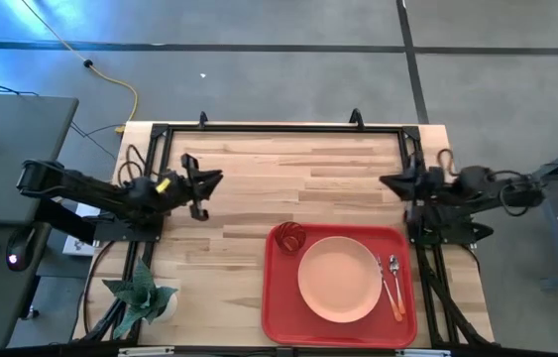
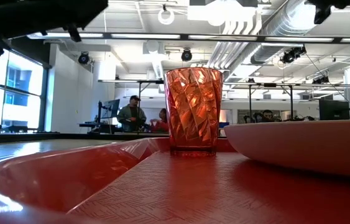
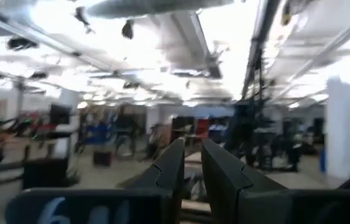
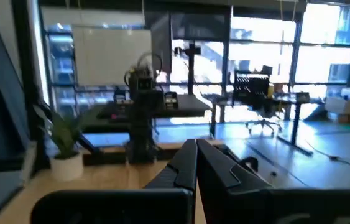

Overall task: Pick and place plate/cup/fork/spoon on tray
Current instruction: Return to Home Position

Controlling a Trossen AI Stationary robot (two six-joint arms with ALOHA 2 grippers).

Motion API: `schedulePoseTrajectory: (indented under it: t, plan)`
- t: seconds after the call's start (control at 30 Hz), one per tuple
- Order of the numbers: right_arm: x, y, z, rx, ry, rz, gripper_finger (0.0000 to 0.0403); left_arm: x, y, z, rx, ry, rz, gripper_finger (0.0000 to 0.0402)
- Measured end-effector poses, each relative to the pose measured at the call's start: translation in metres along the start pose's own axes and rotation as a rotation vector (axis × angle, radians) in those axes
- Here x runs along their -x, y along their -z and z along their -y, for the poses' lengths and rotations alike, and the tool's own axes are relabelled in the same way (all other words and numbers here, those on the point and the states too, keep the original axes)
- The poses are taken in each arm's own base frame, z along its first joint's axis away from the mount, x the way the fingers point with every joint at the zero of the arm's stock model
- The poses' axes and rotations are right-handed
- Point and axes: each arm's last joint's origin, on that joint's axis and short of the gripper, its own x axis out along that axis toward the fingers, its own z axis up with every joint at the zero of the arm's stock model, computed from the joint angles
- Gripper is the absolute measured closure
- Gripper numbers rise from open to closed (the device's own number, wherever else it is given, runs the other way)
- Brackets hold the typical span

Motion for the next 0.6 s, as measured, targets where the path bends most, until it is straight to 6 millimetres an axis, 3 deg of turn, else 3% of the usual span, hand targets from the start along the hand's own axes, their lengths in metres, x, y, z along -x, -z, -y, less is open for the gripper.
schedulePoseTrajectory:
  t: [0.2, 0.33, 0.47, 0.6]
  plan:
    - [0.034, 0.014, 0.012, -0.118, -0.021, -0.069, 0.0403, 0.007, 0.006, -0.005, -0.036, 0.1, -0.13, 0.0358]
    - [0.027, 0.025, 0.007, -0.194, -0.051, -0.119, 0.0403, 0.006, 0.019, -0.014, -0.037, 0.085, -0.287, 0.0358]
    - [0.012, 0.056, -0.002, -0.14, -0.075, -0.128, 0.0403, 0.003, 0.022, -0.023, -0.033, 0.072, -0.304, 0.0358]
    - [0.008, 0.075, -0.005, -0.125, -0.062, -0.11, 0.0403, 0.013, 0.029, -0.031, -0.033, 0.031, -0.317, 0.0367]
